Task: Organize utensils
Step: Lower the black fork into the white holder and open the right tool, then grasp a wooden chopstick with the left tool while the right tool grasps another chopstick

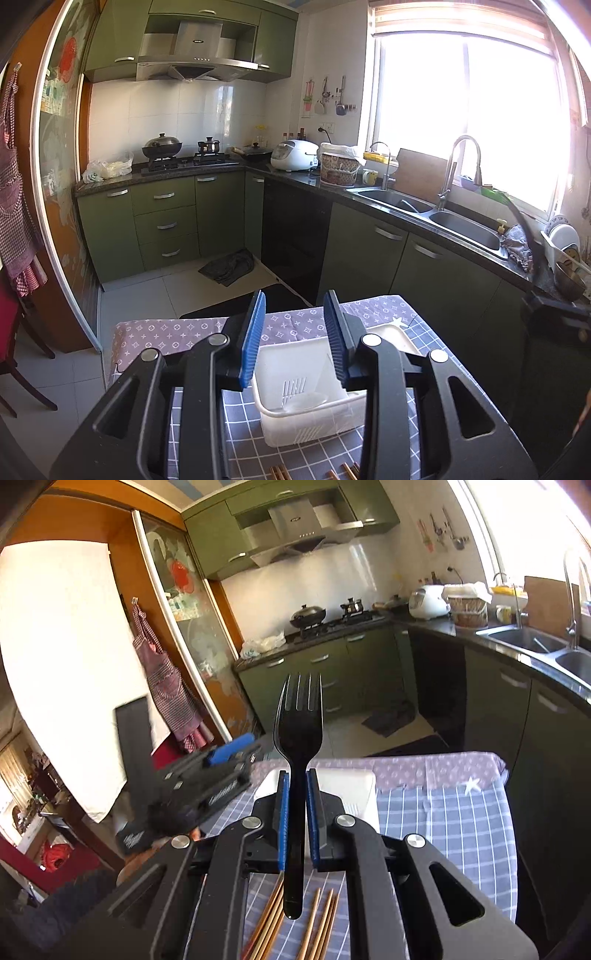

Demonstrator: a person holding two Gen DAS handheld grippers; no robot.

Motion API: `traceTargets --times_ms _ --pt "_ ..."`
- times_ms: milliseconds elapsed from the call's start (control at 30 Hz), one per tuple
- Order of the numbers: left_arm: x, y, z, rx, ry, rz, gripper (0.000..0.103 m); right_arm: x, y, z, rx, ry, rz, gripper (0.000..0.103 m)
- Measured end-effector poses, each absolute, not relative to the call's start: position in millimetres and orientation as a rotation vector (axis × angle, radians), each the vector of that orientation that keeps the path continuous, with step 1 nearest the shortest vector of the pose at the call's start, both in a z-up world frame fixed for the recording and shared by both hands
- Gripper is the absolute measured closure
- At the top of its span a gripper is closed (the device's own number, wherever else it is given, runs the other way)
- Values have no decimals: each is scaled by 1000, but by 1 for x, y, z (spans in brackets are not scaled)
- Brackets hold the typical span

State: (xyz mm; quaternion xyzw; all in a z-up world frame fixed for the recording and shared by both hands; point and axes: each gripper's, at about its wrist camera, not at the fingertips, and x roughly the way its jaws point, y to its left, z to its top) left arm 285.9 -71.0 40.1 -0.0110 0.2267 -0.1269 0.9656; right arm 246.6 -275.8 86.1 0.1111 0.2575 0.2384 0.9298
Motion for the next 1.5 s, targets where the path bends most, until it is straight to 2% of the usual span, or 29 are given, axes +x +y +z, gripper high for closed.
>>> traceTargets --times_ms 200,467,767,833,900,1100,1300,1333,1433,1500 --pt "245 -61 49 9 454 -273 71 311 -250 103 153 388 341 93" --pt "229 -46 38 11 546 -276 71 369 -234 41 110 487 281 93" --pt "223 -45 15 19 642 -273 71 325 -243 11 73 519 289 92" --pt "218 -48 16 33 648 -271 71 317 -242 8 53 528 294 79" --pt "214 -50 19 46 658 -264 70 311 -243 9 44 527 286 73" --pt "202 -49 15 74 738 -236 69 270 -258 28 76 496 296 73" --pt "208 -56 -25 118 958 -212 69 224 -277 17 42 608 313 73" --pt "210 -58 -35 126 999 -207 69 219 -281 10 33 635 310 73" --pt "219 -61 -66 121 1119 -207 81 206 -293 -15 23 702 301 73" --pt "226 -62 -81 110 1179 -199 84 202 -300 -30 21 740 293 73"
